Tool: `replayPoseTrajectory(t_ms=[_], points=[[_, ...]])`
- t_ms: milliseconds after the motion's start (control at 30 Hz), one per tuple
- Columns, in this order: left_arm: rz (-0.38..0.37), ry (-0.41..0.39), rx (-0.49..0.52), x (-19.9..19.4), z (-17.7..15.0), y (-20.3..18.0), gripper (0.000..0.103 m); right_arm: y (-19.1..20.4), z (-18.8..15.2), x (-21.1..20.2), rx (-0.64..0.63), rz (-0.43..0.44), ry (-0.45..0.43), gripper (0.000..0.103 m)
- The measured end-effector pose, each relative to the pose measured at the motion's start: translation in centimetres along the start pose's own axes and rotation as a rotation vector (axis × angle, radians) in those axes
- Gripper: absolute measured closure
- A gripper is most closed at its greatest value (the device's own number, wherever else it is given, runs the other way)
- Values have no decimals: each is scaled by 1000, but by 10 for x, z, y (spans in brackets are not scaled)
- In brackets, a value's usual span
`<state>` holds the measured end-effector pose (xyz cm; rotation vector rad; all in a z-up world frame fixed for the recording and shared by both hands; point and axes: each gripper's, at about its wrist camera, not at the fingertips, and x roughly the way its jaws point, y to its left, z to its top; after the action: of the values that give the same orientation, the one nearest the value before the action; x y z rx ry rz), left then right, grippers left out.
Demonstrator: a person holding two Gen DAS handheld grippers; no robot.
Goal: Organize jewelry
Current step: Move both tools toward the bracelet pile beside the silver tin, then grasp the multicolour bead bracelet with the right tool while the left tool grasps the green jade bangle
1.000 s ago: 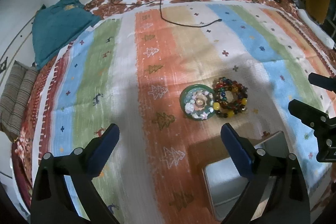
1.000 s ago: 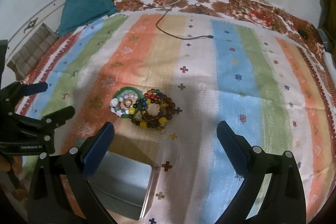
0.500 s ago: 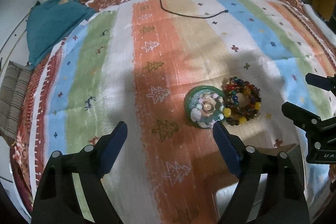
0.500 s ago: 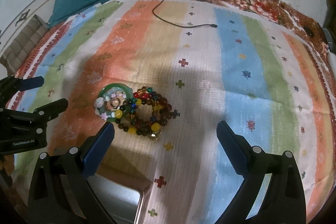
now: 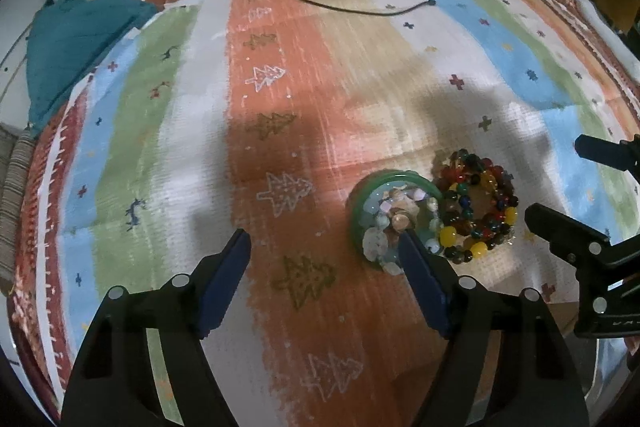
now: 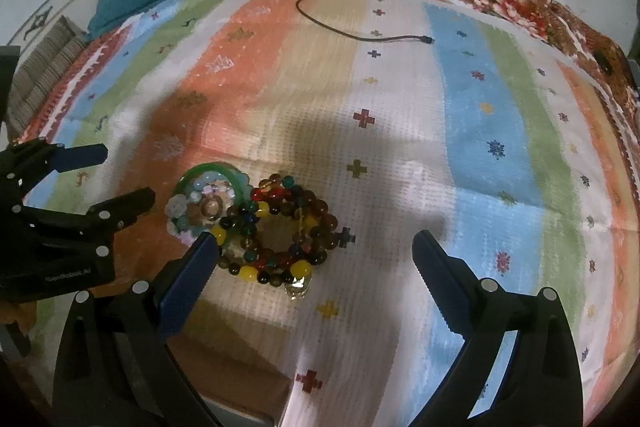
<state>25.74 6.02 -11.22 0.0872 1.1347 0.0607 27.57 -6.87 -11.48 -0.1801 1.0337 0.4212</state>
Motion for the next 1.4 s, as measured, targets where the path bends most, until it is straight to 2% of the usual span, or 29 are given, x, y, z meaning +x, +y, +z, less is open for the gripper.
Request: replayPoseTrajectory(t_ms=[33, 67, 300, 367, 600, 700, 1000, 1033, 1133, 1200, 1267, 1300, 1400], points=[[-5, 5, -5, 3, 1, 1, 31, 0, 1, 2, 1, 0, 4, 14], [-9, 9, -9, 6, 2, 3, 33, 0, 2, 4, 5, 1, 10, 16], [-27, 38, -15, 25, 5, 6, 40, -1, 8, 17, -2, -7, 28, 18], [-27, 34, 0, 28, 6, 5, 43, -2, 10, 23, -6, -7, 39, 24], [-33, 42, -4, 38, 11, 7, 52, -5, 12, 38, -21, -17, 65, 35], [-40, 42, -12, 42, 14, 8, 53, -5, 14, 46, -28, -16, 77, 38], [-69, 69, 13, 52, 14, 3, 58, -2, 16, 57, -50, 1, 93, 60], [-75, 73, 8, 52, 14, 3, 59, -1, 17, 57, -53, 1, 92, 66], [-91, 75, 4, 54, 14, 1, 69, 1, 17, 58, -65, 19, 95, 77], [-103, 78, -5, 56, 14, -1, 76, 3, 16, 58, -76, 16, 91, 78], [-123, 82, -12, 57, 15, -3, 91, 2, 15, 58, -76, 17, 87, 80], [-133, 85, -15, 57, 15, -4, 94, 2, 15, 58, -76, 15, 86, 81], [-116, 84, -9, 59, 16, -8, 94, 3, 14, 58, -78, 15, 82, 83]])
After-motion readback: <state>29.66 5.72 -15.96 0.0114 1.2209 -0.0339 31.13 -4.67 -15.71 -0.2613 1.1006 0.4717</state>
